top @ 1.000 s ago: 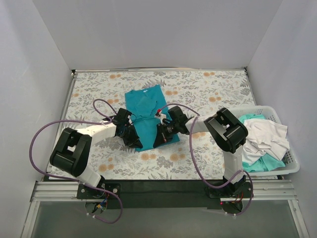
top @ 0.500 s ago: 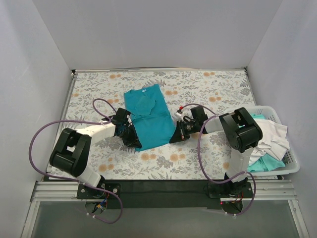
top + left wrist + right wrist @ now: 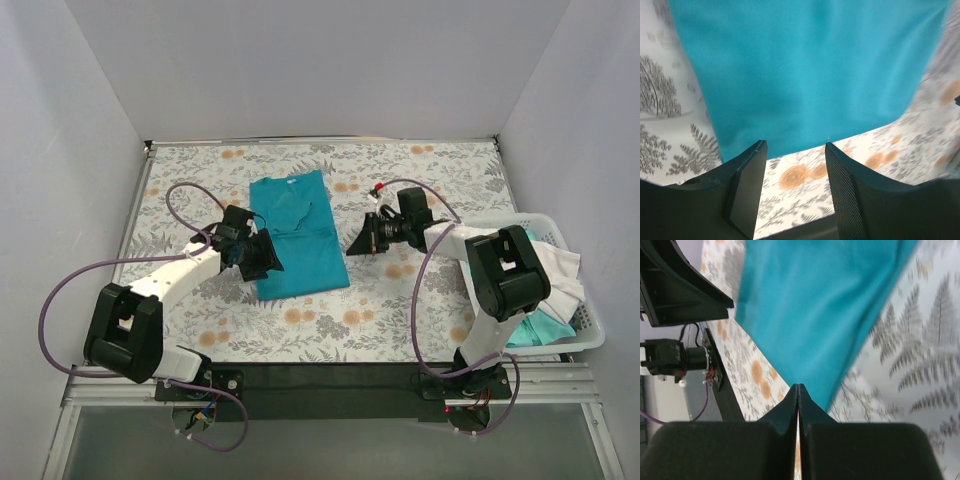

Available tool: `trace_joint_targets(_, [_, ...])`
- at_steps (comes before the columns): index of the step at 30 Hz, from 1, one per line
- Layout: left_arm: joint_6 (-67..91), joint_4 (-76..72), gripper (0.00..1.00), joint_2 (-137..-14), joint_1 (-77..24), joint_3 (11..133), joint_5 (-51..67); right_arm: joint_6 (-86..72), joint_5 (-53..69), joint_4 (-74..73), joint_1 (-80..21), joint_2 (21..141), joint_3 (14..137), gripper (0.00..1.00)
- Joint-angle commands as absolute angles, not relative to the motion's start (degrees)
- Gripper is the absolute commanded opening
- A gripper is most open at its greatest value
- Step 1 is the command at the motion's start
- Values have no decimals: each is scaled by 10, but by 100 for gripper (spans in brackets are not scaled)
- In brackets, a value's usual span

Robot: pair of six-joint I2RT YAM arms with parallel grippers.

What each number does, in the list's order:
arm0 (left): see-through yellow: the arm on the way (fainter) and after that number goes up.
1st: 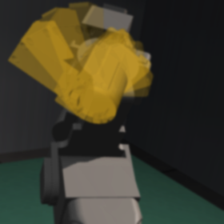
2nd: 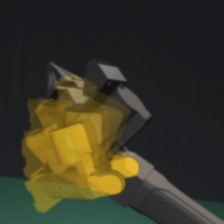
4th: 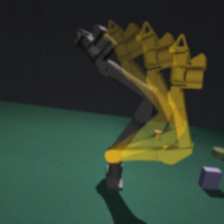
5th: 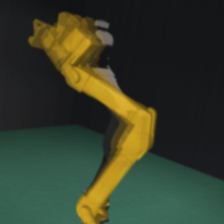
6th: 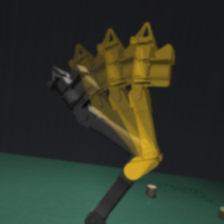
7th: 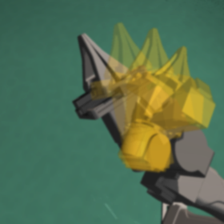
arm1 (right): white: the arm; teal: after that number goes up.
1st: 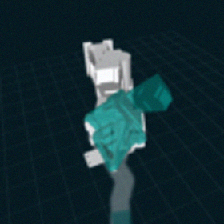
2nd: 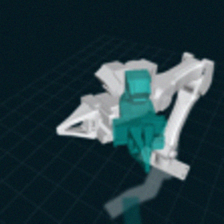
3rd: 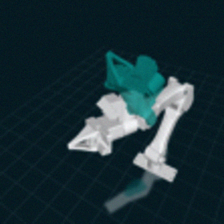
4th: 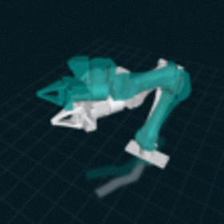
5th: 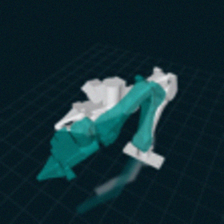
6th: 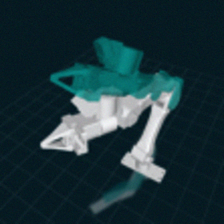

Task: Fold and stack the t-shirts
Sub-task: Fold the tshirt

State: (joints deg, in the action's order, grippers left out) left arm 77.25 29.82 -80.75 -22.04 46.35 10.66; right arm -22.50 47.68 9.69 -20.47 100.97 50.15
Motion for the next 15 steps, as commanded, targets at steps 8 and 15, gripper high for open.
trace_joint_targets(8, [777,177,40,-855,-139,531,68,-280,465,143,-238,1155,749,3])
trace_joint_targets(15, [766,127,33,-947,-101,552,85,-280,468,153,-236,1254,804,3])
